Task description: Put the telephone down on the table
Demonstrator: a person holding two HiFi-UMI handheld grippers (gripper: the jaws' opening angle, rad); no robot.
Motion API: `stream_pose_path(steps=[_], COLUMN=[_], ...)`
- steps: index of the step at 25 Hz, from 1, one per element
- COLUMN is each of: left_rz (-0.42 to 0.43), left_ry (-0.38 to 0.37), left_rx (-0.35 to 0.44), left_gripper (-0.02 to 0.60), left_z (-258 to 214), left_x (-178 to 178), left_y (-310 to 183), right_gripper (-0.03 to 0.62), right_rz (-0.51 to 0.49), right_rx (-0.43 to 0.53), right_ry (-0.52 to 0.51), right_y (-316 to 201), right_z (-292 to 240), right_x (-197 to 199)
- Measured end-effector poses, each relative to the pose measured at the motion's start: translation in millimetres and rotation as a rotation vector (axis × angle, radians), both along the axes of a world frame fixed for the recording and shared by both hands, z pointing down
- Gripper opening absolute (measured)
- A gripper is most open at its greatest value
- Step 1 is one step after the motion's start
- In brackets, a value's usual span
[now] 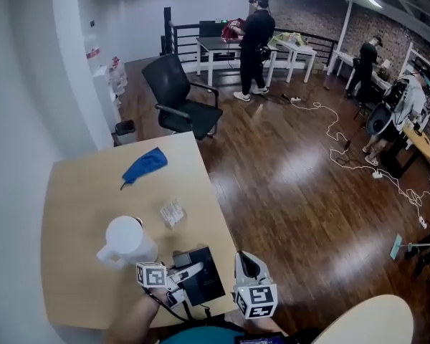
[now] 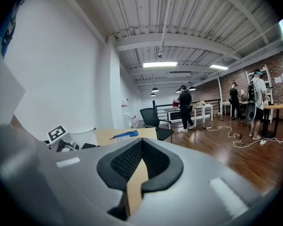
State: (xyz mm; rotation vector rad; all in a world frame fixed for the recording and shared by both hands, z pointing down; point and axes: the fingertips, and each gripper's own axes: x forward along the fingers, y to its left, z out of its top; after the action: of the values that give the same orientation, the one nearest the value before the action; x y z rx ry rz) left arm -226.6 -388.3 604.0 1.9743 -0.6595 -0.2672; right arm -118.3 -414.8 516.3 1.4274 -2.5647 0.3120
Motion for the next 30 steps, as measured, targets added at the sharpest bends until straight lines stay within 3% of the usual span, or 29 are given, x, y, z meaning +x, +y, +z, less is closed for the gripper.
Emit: stream_pose_path(steps=[7, 15, 21, 30], left_rz=[0.037, 0.065, 0.082, 0.069], left_ry=[-0.013, -0.062, -0.148, -0.139], left_rx=[0.004, -0.064, -0.069, -0.106], left_gripper=[0.175, 0.175, 0.175, 0.187], left_z=[29.7, 68.8, 99.5, 114.2], left_x=[-6.5, -8.2, -17.8, -23.5], left_y=[-21.2, -32.5, -36.8, -37.6], right_gripper=[-0.008, -0.007, -0.008, -0.008], right_rz=[-0.062, -0.097, -0.1, -0.097], right_rx=[-0.06, -0.09, -0.104, -0.125], right_ry=[0.037, 0.07, 0.088, 0.098], right_y=[-11.1, -19.1, -19.8, -9.0], right_z=[25.8, 34.4, 41.1, 51.0], right_x=[-11.1, -12.8, -8.8, -8.8])
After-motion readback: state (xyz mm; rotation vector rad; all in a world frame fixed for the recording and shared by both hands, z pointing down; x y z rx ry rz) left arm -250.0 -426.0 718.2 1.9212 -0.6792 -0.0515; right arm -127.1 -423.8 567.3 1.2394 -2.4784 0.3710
